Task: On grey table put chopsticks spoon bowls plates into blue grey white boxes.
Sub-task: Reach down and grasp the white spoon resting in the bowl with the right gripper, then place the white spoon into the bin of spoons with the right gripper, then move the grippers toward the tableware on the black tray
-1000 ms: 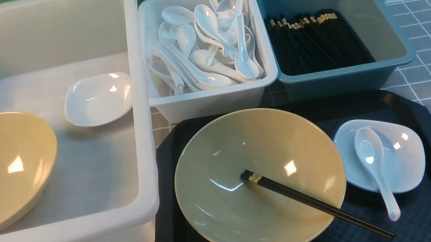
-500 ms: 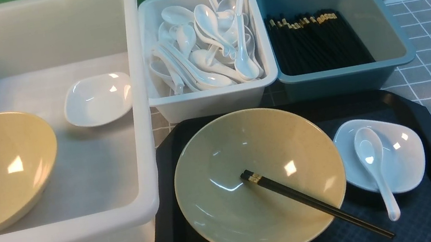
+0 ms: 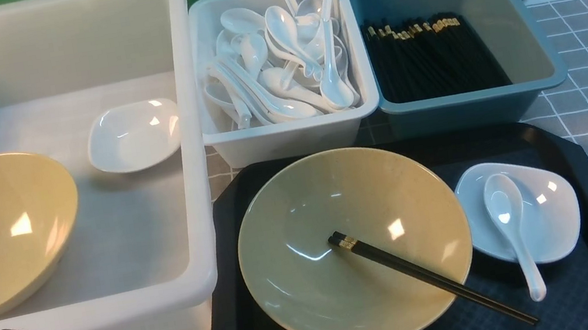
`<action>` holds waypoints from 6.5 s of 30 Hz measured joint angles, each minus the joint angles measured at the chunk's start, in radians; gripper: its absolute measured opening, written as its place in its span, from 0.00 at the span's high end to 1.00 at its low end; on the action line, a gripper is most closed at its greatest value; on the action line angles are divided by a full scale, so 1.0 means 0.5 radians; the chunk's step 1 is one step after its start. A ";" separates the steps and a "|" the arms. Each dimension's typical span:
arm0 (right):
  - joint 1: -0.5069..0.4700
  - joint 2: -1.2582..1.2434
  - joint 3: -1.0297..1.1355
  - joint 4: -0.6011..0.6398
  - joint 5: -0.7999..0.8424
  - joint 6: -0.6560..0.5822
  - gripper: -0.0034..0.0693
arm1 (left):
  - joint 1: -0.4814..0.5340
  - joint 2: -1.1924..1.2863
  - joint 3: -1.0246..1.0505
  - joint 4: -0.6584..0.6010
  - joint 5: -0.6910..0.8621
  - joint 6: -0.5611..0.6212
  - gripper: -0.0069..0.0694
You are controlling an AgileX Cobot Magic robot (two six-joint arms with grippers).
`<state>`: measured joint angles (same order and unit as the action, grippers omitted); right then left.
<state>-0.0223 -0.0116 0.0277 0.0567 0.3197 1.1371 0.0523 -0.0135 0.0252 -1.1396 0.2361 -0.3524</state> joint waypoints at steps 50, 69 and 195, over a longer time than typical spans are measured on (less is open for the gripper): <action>0.659 2.687 -2.108 0.043 1.425 -2.631 0.77 | -1.535 2.676 -2.683 2.112 1.873 1.050 0.92; 0.661 3.421 -2.313 0.044 1.308 -2.439 0.23 | -1.685 2.892 -2.718 2.112 1.857 1.115 0.92; 1.519 3.915 -3.044 -0.225 1.713 -2.619 0.74 | -0.877 1.904 -1.672 1.478 1.244 1.642 0.92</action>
<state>0.7374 1.9459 -1.4945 -0.0559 1.1762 -0.1725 -0.3864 0.9386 -0.8108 -0.4006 0.8582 0.4685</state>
